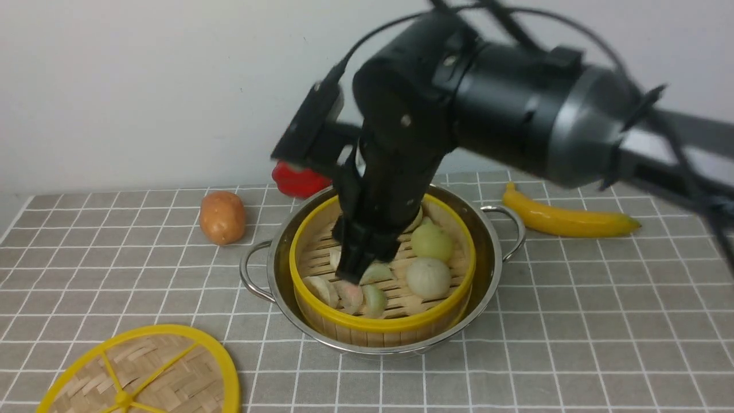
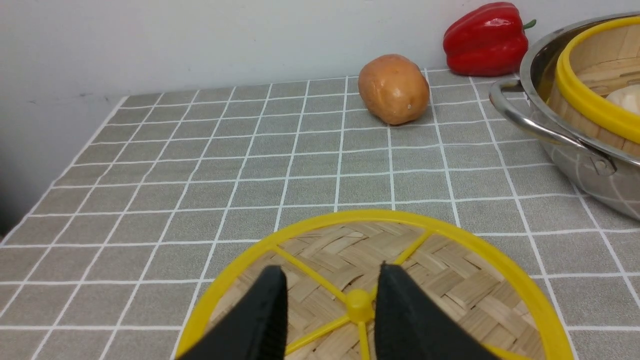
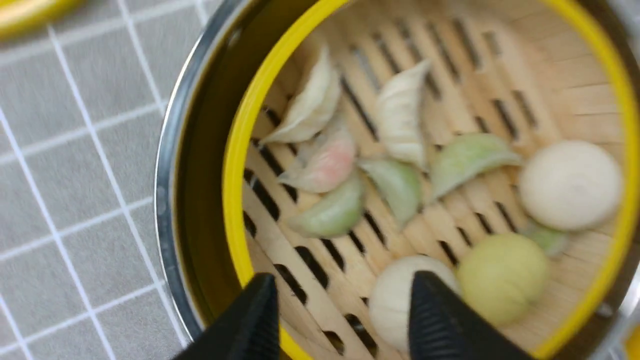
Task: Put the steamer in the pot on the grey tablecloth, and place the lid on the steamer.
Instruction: 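Grasp the bamboo steamer lid lying on the table by its centre knob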
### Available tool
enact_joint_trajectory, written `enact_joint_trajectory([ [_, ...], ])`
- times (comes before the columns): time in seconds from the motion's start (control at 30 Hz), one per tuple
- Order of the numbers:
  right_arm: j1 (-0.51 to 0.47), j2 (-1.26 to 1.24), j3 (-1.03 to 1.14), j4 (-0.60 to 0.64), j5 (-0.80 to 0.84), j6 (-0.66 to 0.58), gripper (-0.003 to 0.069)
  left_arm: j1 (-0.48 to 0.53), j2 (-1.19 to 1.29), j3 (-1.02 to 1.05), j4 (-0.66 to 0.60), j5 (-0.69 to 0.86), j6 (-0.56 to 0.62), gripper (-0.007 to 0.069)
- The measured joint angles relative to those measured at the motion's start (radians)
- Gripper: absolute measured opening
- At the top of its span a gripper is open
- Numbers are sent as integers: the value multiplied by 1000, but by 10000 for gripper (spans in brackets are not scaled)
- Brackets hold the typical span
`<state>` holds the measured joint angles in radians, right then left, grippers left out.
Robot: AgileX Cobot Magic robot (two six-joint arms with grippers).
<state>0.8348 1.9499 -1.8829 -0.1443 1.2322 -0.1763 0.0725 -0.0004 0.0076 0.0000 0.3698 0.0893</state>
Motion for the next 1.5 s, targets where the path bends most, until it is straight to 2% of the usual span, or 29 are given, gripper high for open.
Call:
enact_joint_trajectory([
  [0.1,0,-74,0,-82,0,103,77,0,0,0,0,0,0,243],
  [0.2,0,-118,-1,-127,1,183,0,0,0,0,0,0,0,243],
  [0.23,-1,-145,-1,-141,1,250,-13,0,0,0,0,0,0,243],
  [0.43,-1,-199,-1,-108,-35,415,-15,0,0,0,0,0,0,243],
  [0.53,-1,-204,-1,-96,-60,436,-14,0,0,0,0,0,0,243],
  [0.73,-14,-217,10,-171,-78,431,-6,0,0,0,0,0,0,243],
  [0.87,-73,-361,187,-217,-327,469,-3,0,0,0,0,0,0,243],
  [1.03,-245,-610,553,-132,-720,556,1,0,0,0,0,0,0,243],
  [1.13,-412,-776,830,-15,-873,593,5,0,0,0,0,0,0,243],
  [1.2,-476,-842,930,31,-903,598,6,0,0,0,0,0,0,243],
  [1.23,-547,-929,1041,70,-923,597,8,0,0,0,0,0,0,243],
  [1.33,-673,-1150,1254,94,-970,548,15,0,0,0,0,0,0,243],
  [1.5,-782,-1455,1517,91,-1091,457,31,0,0,0,0,0,0,243],
])
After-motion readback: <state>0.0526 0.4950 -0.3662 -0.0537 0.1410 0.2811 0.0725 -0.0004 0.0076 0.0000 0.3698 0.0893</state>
